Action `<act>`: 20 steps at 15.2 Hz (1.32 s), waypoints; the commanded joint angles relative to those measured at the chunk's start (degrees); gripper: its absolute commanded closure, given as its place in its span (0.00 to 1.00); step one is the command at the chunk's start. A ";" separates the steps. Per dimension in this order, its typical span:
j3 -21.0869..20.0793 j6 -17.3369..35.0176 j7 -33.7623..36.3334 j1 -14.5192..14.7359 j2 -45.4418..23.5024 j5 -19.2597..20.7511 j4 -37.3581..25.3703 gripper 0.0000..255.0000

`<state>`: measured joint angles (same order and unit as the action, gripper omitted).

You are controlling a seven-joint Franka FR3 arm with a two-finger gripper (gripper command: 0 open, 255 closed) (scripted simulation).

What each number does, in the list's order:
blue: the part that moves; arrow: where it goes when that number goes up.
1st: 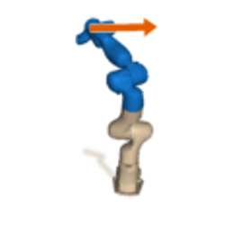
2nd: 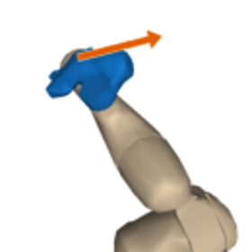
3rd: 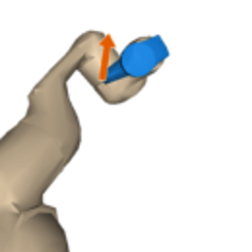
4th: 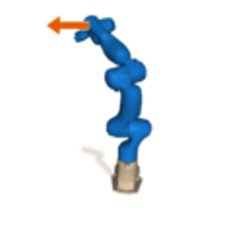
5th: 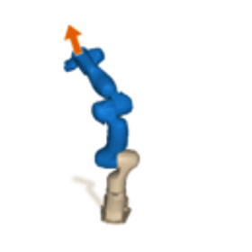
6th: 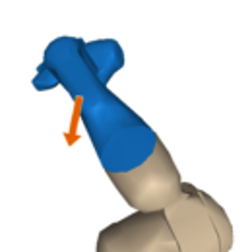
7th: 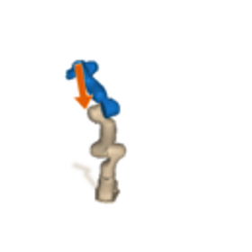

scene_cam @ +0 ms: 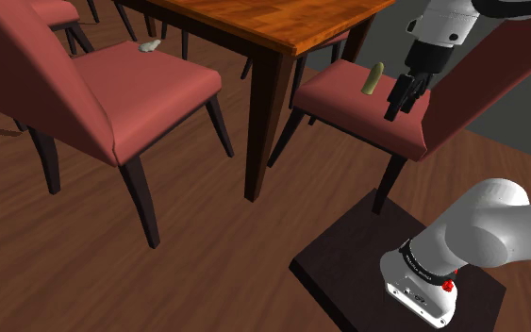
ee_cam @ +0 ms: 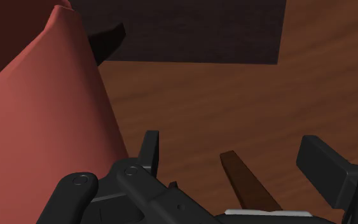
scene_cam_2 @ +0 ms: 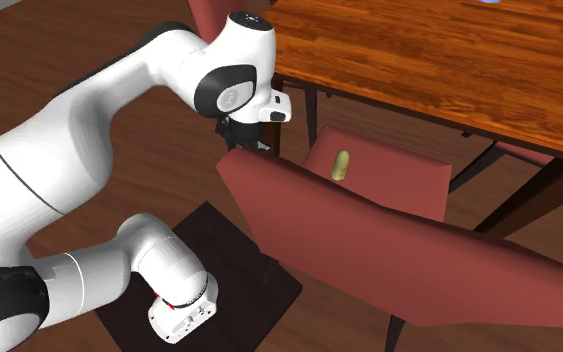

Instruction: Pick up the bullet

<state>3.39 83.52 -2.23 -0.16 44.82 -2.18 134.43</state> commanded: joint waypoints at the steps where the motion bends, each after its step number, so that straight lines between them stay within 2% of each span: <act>1: 0.00 0.00 0.00 0.00 0.00 0.00 0.00 0.00; 11: 7.48 1.31 -11.37 -1.08 -18.82 6.35 -17.12 0.00; 20: 13.00 -0.99 -21.95 -2.23 -38.00 7.21 -38.83 0.00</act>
<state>15.89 82.92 -23.03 -2.25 9.42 5.21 98.62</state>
